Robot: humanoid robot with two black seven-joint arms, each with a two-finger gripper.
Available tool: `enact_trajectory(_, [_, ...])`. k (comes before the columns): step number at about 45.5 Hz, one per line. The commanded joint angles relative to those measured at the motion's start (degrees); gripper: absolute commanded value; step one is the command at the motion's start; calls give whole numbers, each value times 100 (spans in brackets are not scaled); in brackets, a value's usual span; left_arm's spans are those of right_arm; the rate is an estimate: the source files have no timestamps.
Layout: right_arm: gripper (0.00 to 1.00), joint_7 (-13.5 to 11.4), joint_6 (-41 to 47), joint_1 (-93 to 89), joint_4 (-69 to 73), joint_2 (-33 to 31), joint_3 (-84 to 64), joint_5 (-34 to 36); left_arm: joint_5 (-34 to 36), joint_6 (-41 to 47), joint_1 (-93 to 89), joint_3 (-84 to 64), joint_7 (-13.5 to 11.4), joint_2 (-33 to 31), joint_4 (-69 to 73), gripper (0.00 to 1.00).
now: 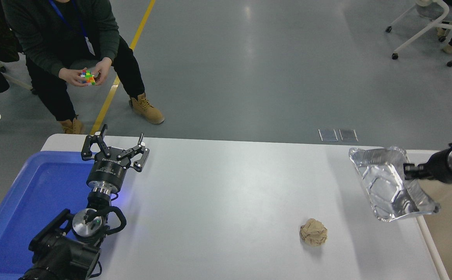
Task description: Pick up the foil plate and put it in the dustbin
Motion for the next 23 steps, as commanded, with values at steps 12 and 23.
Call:
enact_trajectory(12, [0, -40, 1245, 3340, 1032, -978, -1200, -423, 9, 0, 0, 17, 0, -9, 1, 99])
enact_trajectory(23, [0, -84, 1245, 4044, 1235, -1083, -1737, -335, 9, 0, 0, 17, 0, -9, 1, 99])
